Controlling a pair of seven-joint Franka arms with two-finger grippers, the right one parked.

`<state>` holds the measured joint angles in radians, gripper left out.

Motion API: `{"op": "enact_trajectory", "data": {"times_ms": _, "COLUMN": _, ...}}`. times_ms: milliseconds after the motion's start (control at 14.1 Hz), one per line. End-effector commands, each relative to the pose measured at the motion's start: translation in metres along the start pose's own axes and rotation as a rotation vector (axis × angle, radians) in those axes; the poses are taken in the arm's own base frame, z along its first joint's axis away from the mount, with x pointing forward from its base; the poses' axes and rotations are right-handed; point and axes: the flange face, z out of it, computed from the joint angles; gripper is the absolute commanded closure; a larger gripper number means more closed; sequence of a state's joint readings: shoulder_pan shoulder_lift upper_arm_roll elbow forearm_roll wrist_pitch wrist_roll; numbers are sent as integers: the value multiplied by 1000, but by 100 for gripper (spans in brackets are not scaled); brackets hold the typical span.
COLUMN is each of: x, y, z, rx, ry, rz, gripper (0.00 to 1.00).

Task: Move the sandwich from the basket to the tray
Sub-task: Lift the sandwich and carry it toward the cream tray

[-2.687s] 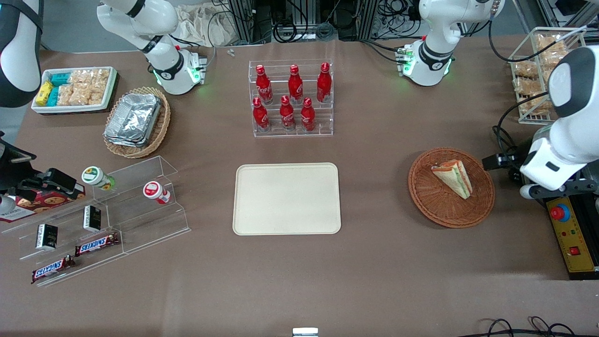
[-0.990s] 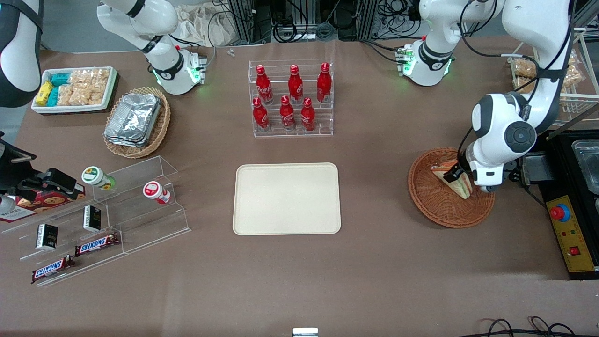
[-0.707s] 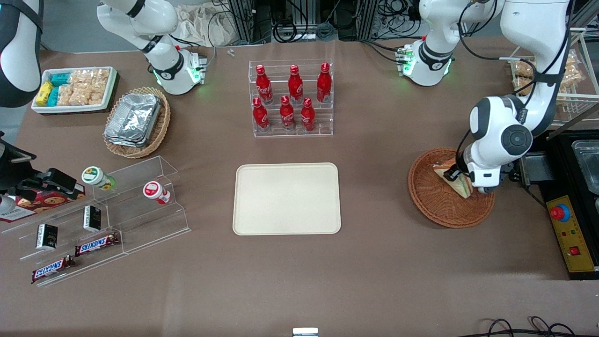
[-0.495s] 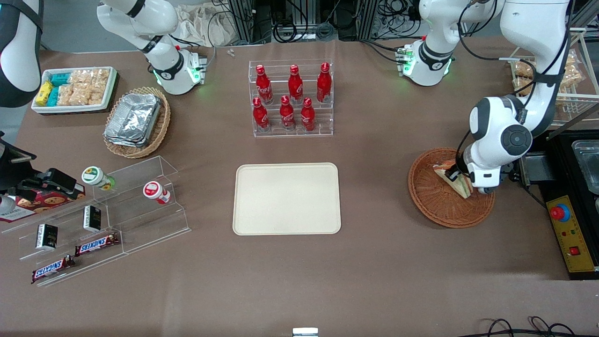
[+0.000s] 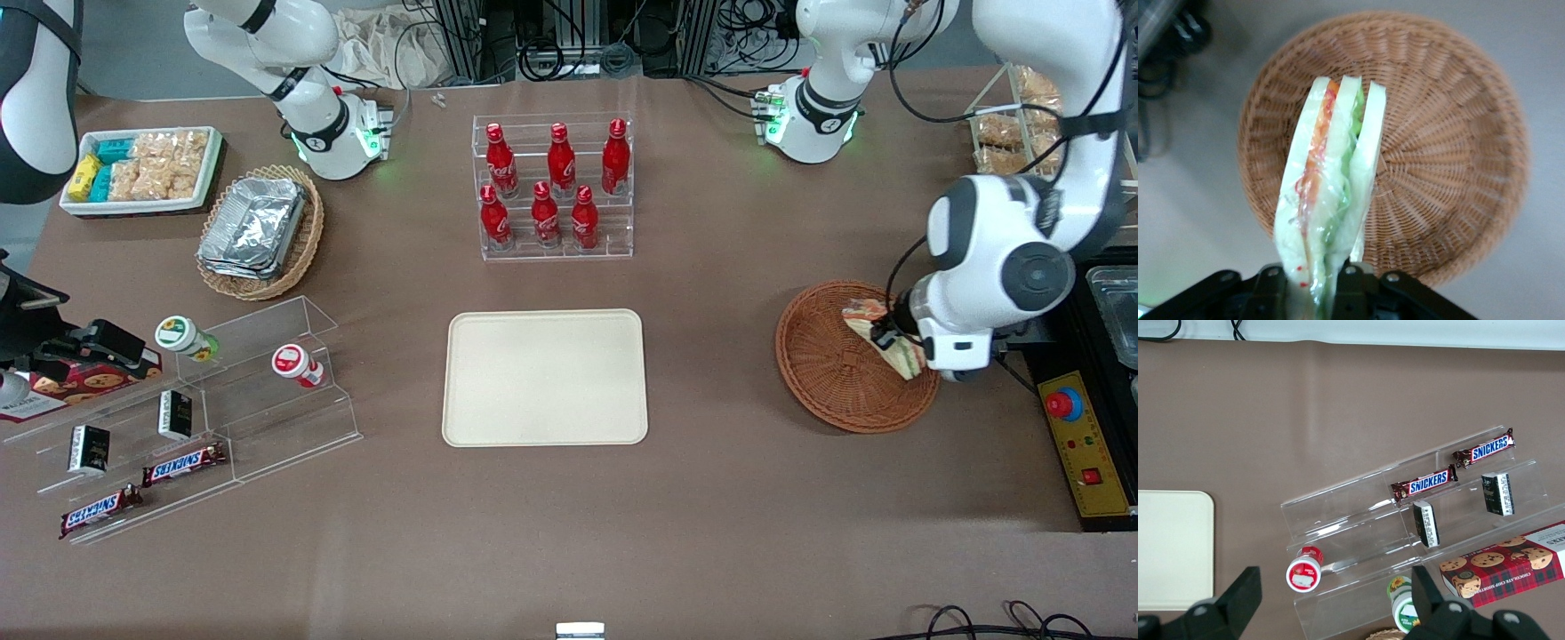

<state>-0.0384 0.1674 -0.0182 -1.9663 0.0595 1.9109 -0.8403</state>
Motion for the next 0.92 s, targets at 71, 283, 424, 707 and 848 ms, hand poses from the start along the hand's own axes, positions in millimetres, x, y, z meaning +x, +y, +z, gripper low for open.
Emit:
{"op": "enact_trajectory", "data": {"times_ms": 71, "x": -2, "y": 5, "z": -124, "rx": -1, "ry": 28, "rz": 176, "gripper": 100}}
{"op": "enact_trajectory", "data": {"times_ms": 283, "x": -44, "y": 43, "z": -193, "rx": -64, "ry": 87, "rz": 507, "gripper": 100}}
{"op": "enact_trajectory", "data": {"times_ms": 424, "x": -86, "y": 84, "z": -187, "rx": -71, "ry": 74, "rz": 622, "gripper": 100}}
{"op": "enact_trajectory", "data": {"times_ms": 707, "x": -162, "y": 191, "z": -110, "rx": -87, "ry": -16, "rz": 702, "gripper": 100}}
{"op": "enact_trajectory", "data": {"times_ms": 848, "x": -202, "y": 236, "z": -66, "rx": -99, "ry": -18, "rz": 704, "gripper": 100}}
